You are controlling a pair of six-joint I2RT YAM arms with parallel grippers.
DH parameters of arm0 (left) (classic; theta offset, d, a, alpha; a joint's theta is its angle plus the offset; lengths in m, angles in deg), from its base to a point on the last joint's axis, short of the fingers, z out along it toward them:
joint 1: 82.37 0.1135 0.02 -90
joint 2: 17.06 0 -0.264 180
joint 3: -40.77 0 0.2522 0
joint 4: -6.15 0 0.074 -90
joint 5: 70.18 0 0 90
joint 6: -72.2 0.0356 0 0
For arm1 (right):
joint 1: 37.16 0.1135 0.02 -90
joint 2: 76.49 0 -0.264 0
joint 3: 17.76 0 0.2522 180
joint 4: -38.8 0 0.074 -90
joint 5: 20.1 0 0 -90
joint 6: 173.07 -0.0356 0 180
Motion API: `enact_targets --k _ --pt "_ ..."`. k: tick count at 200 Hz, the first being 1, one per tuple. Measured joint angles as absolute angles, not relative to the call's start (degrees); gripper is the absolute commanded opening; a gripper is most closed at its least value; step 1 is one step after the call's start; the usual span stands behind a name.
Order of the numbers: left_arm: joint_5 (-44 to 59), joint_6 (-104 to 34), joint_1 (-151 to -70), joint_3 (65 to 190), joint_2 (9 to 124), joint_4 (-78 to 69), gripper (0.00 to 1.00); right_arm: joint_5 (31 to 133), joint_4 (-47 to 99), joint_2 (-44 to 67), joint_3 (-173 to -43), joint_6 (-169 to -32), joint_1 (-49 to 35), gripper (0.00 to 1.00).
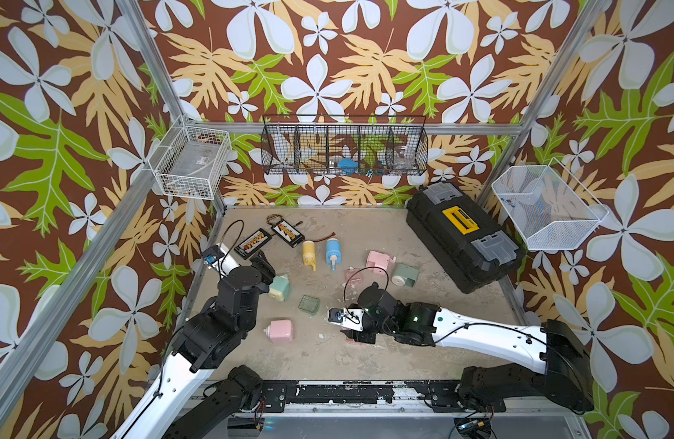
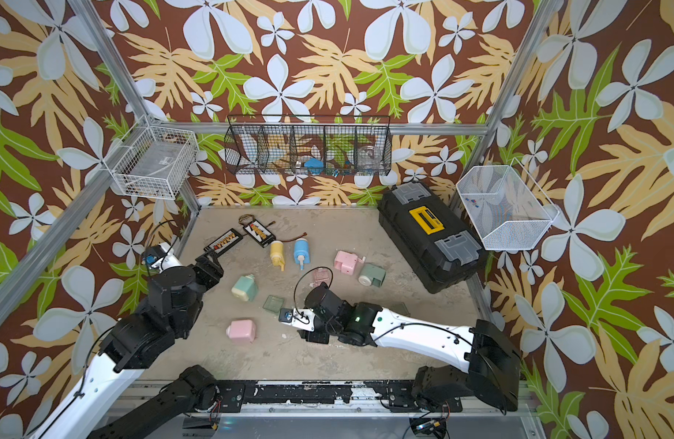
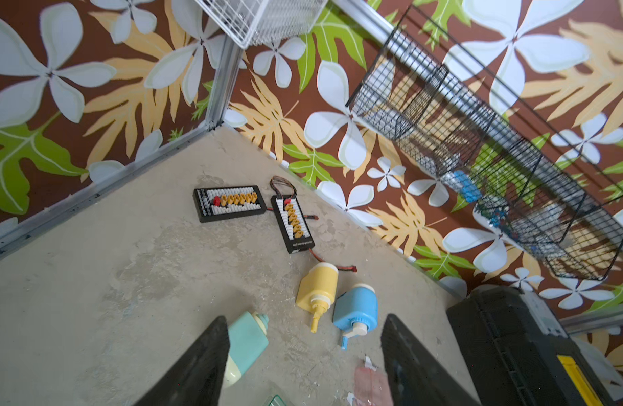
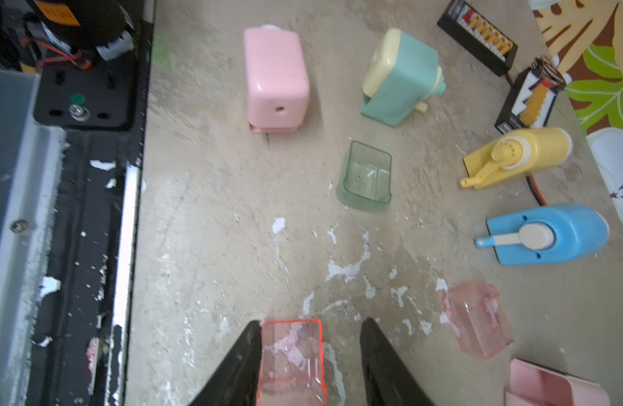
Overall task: Put the tray back into the pencil sharpener
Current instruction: Place the container at the center of the board, then pick up the pencil sharpener from the center of the board.
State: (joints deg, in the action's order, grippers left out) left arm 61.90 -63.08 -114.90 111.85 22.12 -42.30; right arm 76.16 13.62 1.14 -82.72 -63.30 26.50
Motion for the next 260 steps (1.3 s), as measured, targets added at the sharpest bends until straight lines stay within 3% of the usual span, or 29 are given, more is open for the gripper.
enact_targets --k 18,67,123,165,218,260 --pt "63.74 -63.08 -114.90 113.27 20.43 -43.22 0.69 77.10 19.39 2.06 -81.35 -66.38 28.31 0.60" --pt "65.73 -64.11 -114.90 115.66 18.82 -44.49 0.67 80.40 31.02 13.66 -85.52 -68.85 33.36 0.65" --pt "65.12 -65.59 -114.90 116.38 18.20 -46.81 0.66 81.12 33.58 25.22 -95.23 -66.12 33.32 0.71" --pt "64.96 -66.82 -114.90 116.49 17.66 -48.23 0.67 82.70 32.48 31.98 -101.96 -66.12 31.77 0.89" --pt "64.92 -67.19 -114.90 116.38 17.55 -49.30 0.66 85.10 28.59 39.41 -109.76 -66.12 31.39 0.93" --pt "64.92 -67.19 -114.90 116.38 17.68 -49.32 0.67 86.41 24.61 44.24 -115.20 -66.14 30.74 0.87"
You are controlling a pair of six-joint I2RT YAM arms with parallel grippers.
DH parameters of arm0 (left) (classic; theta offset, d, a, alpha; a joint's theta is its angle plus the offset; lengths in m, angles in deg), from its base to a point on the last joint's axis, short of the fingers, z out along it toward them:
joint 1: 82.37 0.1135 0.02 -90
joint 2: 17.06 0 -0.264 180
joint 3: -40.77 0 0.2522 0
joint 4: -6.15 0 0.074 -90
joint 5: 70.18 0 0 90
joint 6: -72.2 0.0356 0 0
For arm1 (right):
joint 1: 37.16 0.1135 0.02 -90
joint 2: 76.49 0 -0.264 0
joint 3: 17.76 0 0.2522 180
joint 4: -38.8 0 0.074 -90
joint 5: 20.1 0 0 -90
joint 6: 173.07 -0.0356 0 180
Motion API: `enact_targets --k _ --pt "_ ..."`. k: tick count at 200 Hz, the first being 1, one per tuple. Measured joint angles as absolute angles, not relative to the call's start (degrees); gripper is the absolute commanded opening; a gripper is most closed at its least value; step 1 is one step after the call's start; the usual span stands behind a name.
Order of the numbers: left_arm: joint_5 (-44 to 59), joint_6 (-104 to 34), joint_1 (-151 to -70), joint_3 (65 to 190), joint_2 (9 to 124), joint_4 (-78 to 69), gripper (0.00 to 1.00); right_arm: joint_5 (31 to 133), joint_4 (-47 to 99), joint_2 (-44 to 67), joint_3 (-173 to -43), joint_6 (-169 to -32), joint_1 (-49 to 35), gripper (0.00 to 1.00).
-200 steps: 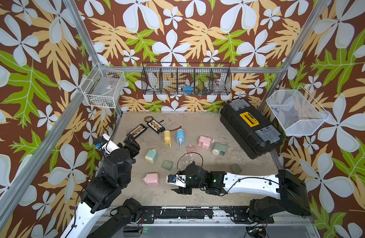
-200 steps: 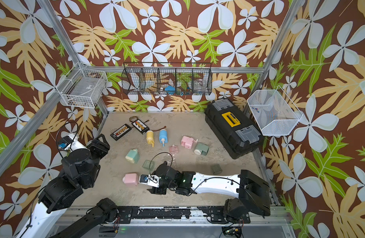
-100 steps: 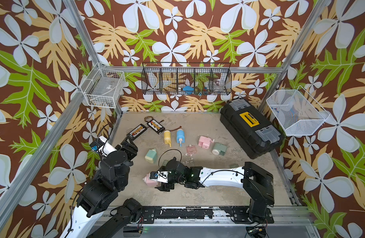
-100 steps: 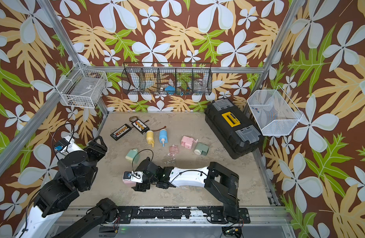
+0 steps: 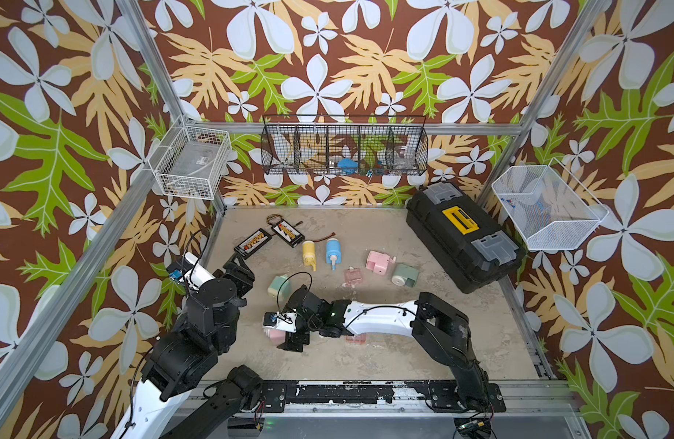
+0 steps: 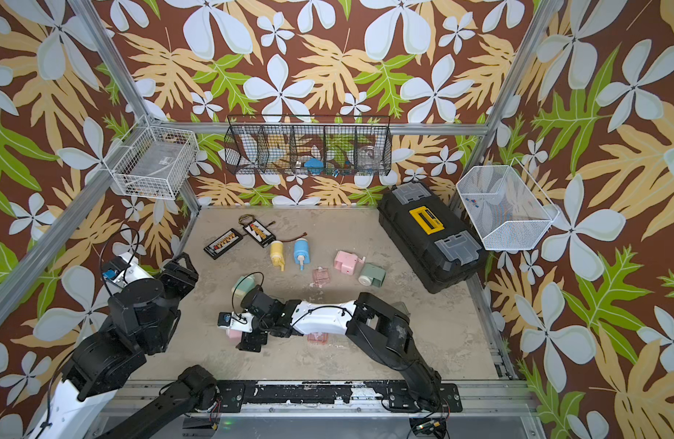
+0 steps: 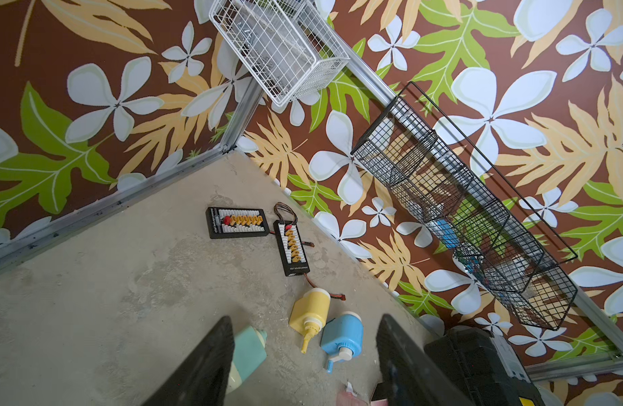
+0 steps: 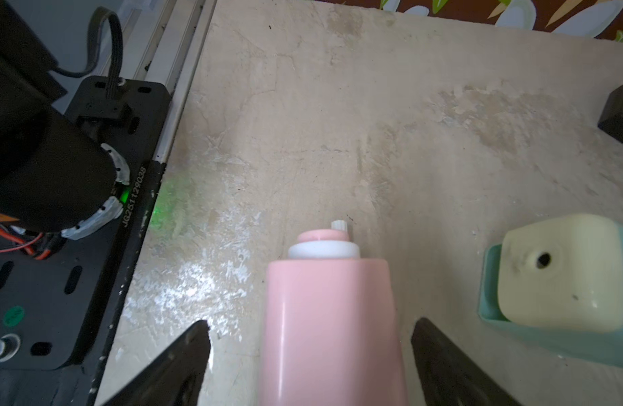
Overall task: Put the tray back into the pencil sharpener
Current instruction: Pick up the pencil sharpener from the center of the board.
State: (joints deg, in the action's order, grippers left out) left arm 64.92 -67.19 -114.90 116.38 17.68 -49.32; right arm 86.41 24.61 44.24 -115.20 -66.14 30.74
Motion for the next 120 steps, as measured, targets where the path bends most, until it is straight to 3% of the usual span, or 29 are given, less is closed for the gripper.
enact_targets --k 45,86,120 --pt "64.92 -67.14 -114.90 116.38 18.03 -49.30 0.67 87.48 20.57 47.54 -118.99 -66.17 30.32 0.73" --pt "64.92 -66.95 -114.90 116.40 18.34 -49.28 0.67 88.73 18.14 48.57 -120.76 -66.34 30.08 0.50" --pt "64.94 -66.95 -114.90 116.40 18.23 -49.28 0.67 89.32 17.10 47.37 -119.93 -66.08 30.15 0.40"
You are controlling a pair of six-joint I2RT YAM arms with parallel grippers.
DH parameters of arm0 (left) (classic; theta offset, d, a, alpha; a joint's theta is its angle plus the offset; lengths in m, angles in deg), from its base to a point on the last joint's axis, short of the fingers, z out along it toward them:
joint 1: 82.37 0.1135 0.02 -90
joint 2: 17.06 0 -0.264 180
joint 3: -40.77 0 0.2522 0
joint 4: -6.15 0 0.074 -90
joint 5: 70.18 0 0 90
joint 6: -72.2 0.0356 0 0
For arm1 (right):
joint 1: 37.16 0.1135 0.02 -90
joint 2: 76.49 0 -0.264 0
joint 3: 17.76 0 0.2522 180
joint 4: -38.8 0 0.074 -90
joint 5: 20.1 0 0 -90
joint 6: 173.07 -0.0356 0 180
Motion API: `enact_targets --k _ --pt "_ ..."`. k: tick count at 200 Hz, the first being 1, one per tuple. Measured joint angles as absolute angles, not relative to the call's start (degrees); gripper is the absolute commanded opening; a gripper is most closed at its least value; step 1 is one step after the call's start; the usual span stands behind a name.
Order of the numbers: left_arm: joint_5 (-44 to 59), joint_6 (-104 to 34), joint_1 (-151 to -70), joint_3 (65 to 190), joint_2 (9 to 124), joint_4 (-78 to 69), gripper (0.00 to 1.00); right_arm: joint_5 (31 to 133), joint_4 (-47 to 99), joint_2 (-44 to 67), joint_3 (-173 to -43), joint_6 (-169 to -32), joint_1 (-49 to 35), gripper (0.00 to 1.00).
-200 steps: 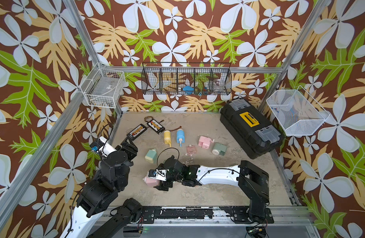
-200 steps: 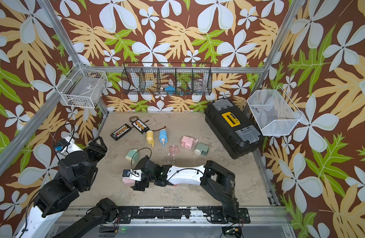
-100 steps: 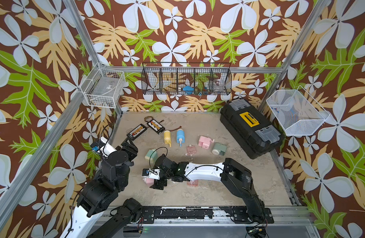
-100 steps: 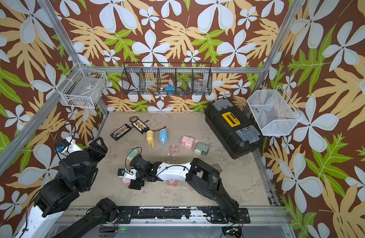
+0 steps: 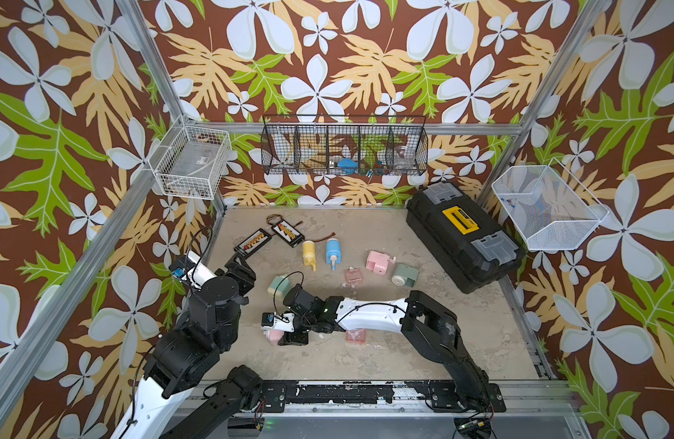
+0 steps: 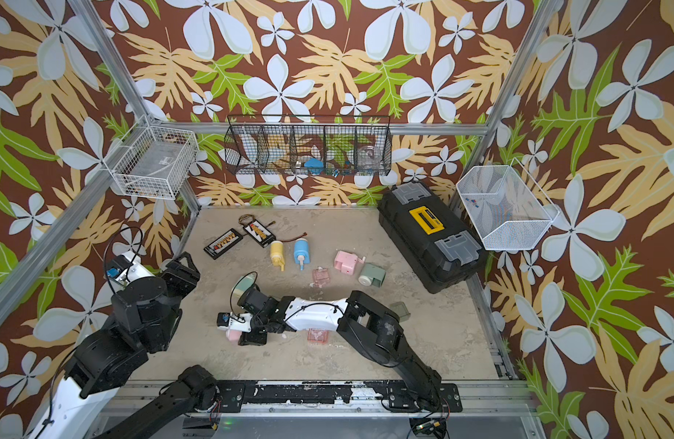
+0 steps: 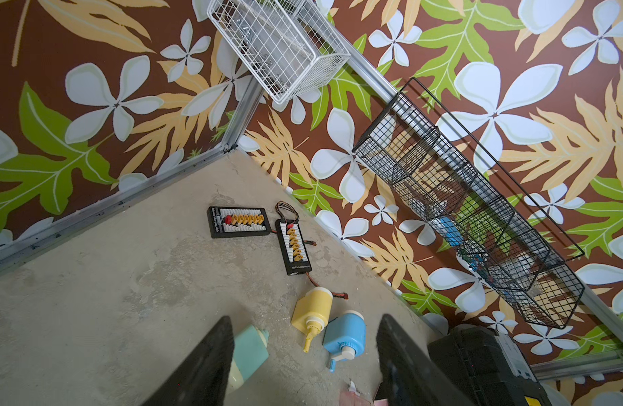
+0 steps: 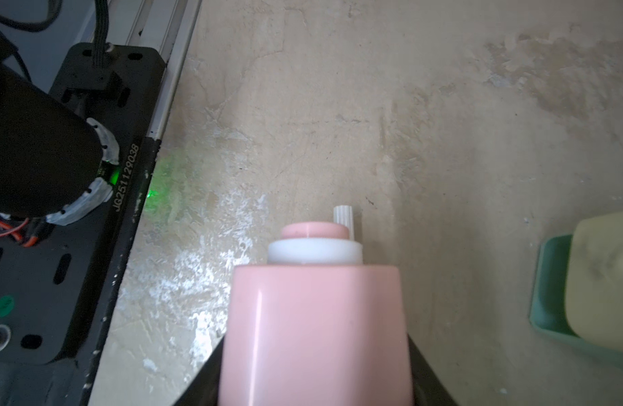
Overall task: Put the tray back into the pencil sharpener
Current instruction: Pick up the pencil sharpener from the center of the board, then place the pencil sharpener at the center of the board.
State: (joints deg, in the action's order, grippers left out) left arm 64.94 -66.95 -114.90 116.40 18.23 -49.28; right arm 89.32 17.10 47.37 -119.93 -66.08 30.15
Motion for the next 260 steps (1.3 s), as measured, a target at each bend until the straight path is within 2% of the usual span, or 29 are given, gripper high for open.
enact_targets --k 37,99,129,180,199,217,260 --pt "64.88 -66.95 -114.90 115.61 18.14 -48.97 0.67 89.30 17.27 40.50 -114.33 -65.84 30.02 0.39" --pt "62.78 -66.93 -114.90 113.01 18.25 -47.62 0.67 88.14 19.11 22.56 -92.47 -63.26 27.90 0.38" --pt "61.27 -66.90 -114.90 111.11 18.51 -46.57 0.67 87.46 20.37 20.74 -86.70 -63.11 26.08 0.37" --pt "58.97 -66.90 -114.90 108.95 18.88 -45.32 0.67 86.78 26.30 22.14 -85.28 -63.54 24.01 0.38" --pt "58.30 -66.88 -114.90 108.05 19.45 -45.01 0.67 86.54 27.26 23.02 -85.00 -63.54 23.70 0.40" --pt "57.66 -66.71 -114.90 107.81 20.81 -45.01 0.67 86.63 28.55 23.56 -84.69 -63.54 23.68 0.47" --pt "57.03 -66.75 -114.90 107.15 21.11 -44.25 0.67 87.90 29.84 24.37 -84.78 -63.02 23.66 0.59"
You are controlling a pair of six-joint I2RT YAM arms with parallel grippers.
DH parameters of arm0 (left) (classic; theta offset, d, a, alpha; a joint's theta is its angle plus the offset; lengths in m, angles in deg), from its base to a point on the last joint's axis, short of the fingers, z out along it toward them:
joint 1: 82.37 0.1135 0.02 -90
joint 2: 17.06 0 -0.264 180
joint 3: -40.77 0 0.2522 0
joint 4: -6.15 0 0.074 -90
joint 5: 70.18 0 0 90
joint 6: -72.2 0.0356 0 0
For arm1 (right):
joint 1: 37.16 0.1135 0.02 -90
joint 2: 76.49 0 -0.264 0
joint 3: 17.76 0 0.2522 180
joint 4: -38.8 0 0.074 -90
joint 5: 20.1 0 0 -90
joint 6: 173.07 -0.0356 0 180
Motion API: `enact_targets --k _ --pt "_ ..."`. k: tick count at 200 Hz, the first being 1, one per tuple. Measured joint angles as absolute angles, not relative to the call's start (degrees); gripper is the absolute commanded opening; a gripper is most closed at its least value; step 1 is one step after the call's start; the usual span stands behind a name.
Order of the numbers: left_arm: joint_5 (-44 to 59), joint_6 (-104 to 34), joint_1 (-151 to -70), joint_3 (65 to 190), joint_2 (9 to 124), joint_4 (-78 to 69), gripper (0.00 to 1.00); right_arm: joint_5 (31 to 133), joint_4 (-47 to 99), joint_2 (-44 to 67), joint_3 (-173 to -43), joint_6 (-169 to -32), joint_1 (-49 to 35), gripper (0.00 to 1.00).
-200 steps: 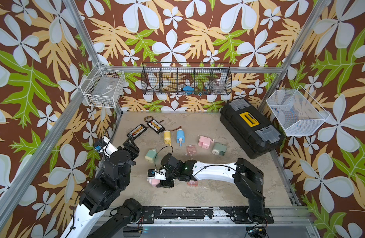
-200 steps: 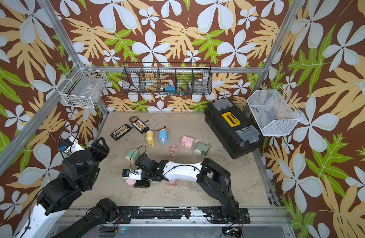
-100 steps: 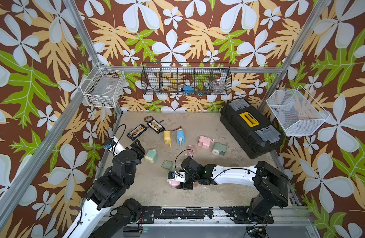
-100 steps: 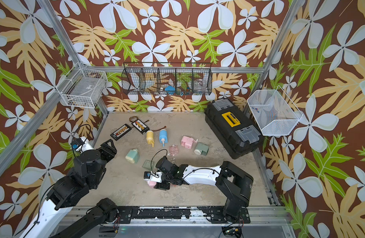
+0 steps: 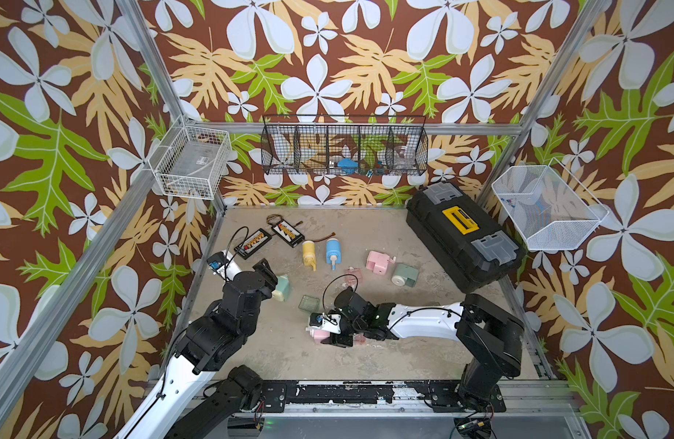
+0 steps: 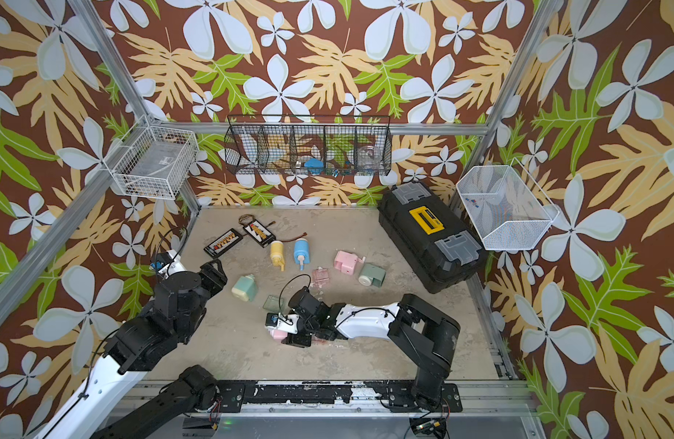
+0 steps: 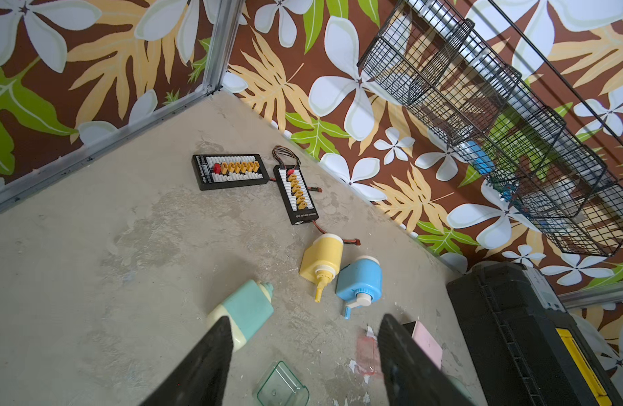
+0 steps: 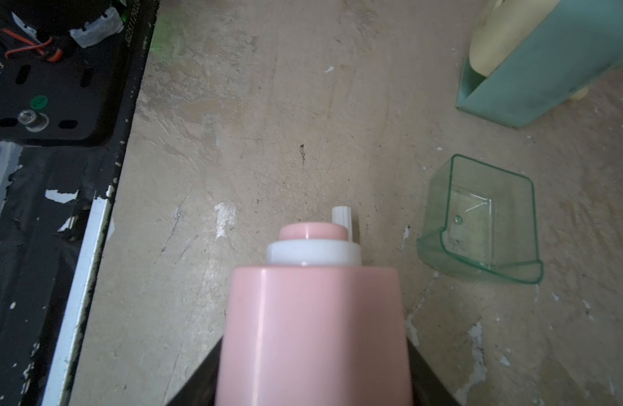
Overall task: Put the tray back into the pencil sharpener
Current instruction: Place the pencil sharpener at the center of the board.
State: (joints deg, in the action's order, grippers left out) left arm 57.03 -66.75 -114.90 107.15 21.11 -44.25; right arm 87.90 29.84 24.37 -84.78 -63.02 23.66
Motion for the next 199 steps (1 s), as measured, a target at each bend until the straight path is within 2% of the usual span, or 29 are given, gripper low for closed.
enact_targets --k 61,120,158,199 --pt "57.05 -66.64 -114.90 106.78 21.05 -43.83 0.67 87.88 28.83 24.07 -84.67 -62.01 23.70 0.79" --pt "56.94 -64.11 -114.90 107.50 21.75 -42.61 0.67 87.99 28.72 18.91 -84.87 -63.15 23.70 0.96" --pt "55.94 -61.51 -114.90 107.50 22.62 -40.80 0.68 87.88 28.42 14.06 -84.85 -64.96 23.70 0.96" --pt "49.44 -50.42 -114.88 106.94 23.41 -35.86 0.70 82.13 33.95 0.77 -77.87 -75.26 23.70 0.87"
